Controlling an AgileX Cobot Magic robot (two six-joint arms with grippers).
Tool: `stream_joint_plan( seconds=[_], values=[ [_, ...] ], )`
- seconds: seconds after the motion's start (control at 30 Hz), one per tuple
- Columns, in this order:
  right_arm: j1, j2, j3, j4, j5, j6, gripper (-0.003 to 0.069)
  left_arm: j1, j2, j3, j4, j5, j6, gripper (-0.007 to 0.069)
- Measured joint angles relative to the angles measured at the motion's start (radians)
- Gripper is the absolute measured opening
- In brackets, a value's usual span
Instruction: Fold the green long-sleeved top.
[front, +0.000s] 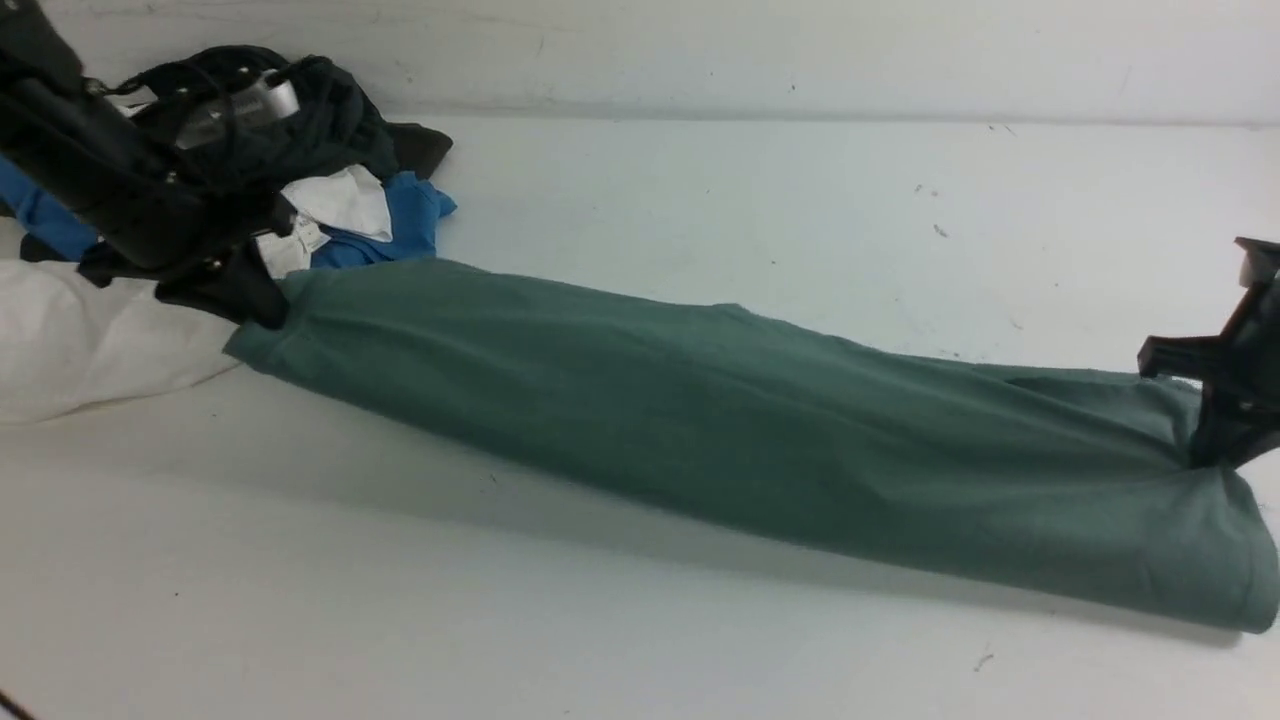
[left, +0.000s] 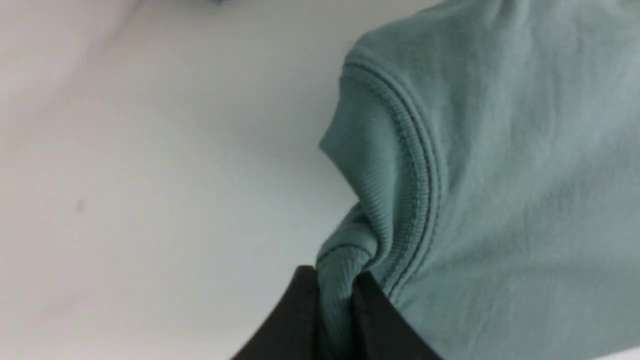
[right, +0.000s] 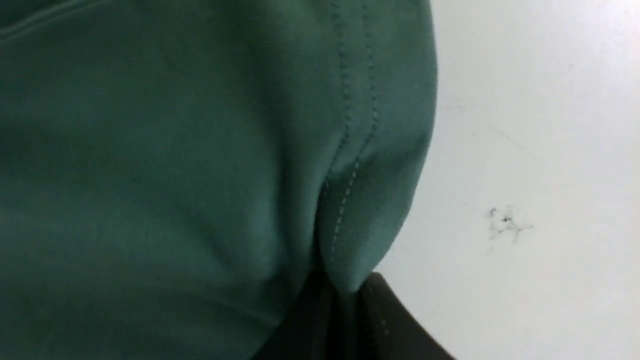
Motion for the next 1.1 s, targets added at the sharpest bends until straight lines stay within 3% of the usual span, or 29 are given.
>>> stream_joint_plan(
  seconds=[0.03,0.3,0.47,0.7,0.77,0.83,0.87,0.9,1.07,1.1],
  values=[
    [0.000,-0.002,0.000,0.002,0.000,0.000,0.0067,0.008,-0.016,0.020,0.000,0.001,0.007,0.0027],
    [-0.007,-0.059,0.000,0.014,0.002,-0.004,0.0363,0.069,-0.278,0.217,-0.002,-0.004,0.017,0.0027],
    [-0.007,-0.158,0.031,0.057,0.003,-0.067,0.0419,0.068,-0.360,0.267,-0.006,-0.005,-0.026,0.0027],
    [-0.008,-0.401,0.204,0.100,0.010,-0.141,0.0367,-0.018,-0.486,0.285,-0.151,-0.005,-0.082,0.0024],
    [-0.008,-0.513,0.296,0.100,0.017,-0.148,0.0320,-0.151,-0.496,0.285,-0.278,-0.044,-0.086,0.0024],
    [-0.008,-0.562,0.334,0.100,0.019,-0.151,0.0293,-0.263,-0.479,0.285,-0.322,-0.110,-0.086,0.0024],
    [-0.009,-0.567,0.338,0.100,0.019,-0.153,0.0286,-0.263,-0.476,0.285,-0.325,-0.110,-0.086,0.0024],
    [-0.009,-0.598,0.360,0.100,0.020,-0.163,0.0255,-0.356,-0.450,0.284,-0.346,-0.161,-0.086,0.0024],
    [-0.009,-0.668,0.386,0.113,0.023,-0.183,0.0140,-0.563,-0.317,0.231,-0.389,-0.275,-0.086,0.0024],
    [-0.009,-0.692,0.387,0.122,0.023,-0.189,0.0090,-0.628,-0.246,0.174,-0.400,-0.295,-0.086,0.0024]
  ],
)
